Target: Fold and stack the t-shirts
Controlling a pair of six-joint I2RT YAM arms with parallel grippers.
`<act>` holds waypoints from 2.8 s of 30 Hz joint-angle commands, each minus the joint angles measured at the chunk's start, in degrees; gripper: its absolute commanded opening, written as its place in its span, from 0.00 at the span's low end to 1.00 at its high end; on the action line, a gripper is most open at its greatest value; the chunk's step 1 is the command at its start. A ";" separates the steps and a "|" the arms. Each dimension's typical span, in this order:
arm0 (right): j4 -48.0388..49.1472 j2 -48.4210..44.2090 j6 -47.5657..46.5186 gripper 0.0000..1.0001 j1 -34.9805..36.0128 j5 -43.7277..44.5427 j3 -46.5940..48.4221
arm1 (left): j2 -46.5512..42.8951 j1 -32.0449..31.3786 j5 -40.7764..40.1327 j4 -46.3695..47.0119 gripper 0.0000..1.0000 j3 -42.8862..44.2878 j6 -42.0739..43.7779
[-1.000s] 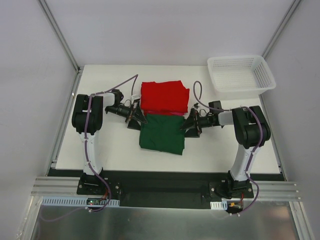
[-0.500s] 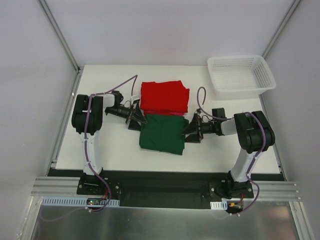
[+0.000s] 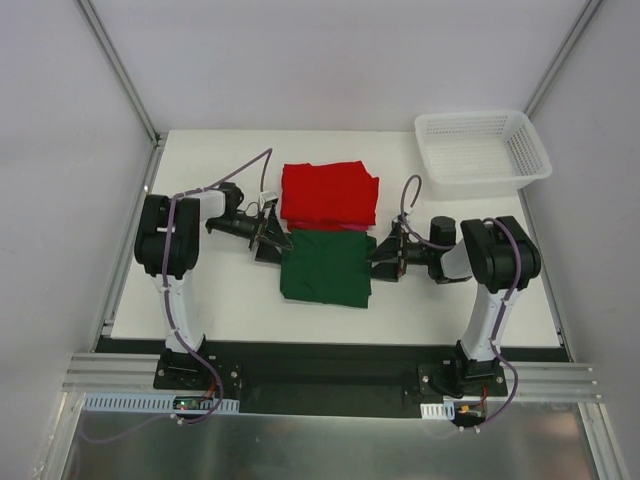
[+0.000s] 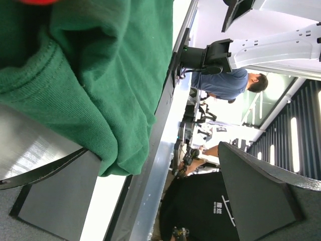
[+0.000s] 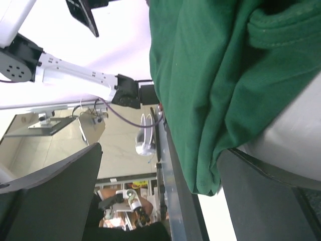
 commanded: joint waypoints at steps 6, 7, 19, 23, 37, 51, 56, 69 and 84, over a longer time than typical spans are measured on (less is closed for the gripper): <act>-56.83 -6.54 -41.78 1.00 -2.29 11.05 5.32 | -6.74 -0.35 -0.07 -0.24 0.99 -3.54 3.23; -61.69 -7.85 -43.07 1.00 -2.38 10.79 5.87 | -7.01 -0.35 -0.16 -0.33 0.99 -3.98 3.23; -55.52 -2.86 -37.74 1.00 -4.41 12.55 8.69 | -5.96 -0.44 -0.07 -0.33 1.00 -2.58 2.97; -51.37 -2.24 -33.95 1.00 -3.88 13.43 9.31 | -6.74 -0.53 -0.86 -0.33 0.99 -3.80 3.06; -42.76 -3.56 -25.34 1.00 0.16 13.87 10.27 | -6.58 -0.96 -7.19 -1.47 0.99 -7.33 4.90; -38.80 -3.03 -23.83 1.00 1.92 15.01 10.36 | -0.77 -4.48 -9.21 -4.46 0.99 -0.74 8.15; -41.24 -3.47 -26.55 1.00 2.80 14.75 10.10 | 0.81 -4.66 -9.56 -4.90 0.99 1.73 8.51; -40.54 -2.42 -26.21 1.00 3.77 13.78 10.18 | 0.99 -5.27 -9.47 -4.72 0.99 2.70 7.89; -51.97 -4.00 -35.17 0.70 4.74 15.10 14.23 | 2.22 -5.27 -12.55 -1.82 0.96 4.10 4.55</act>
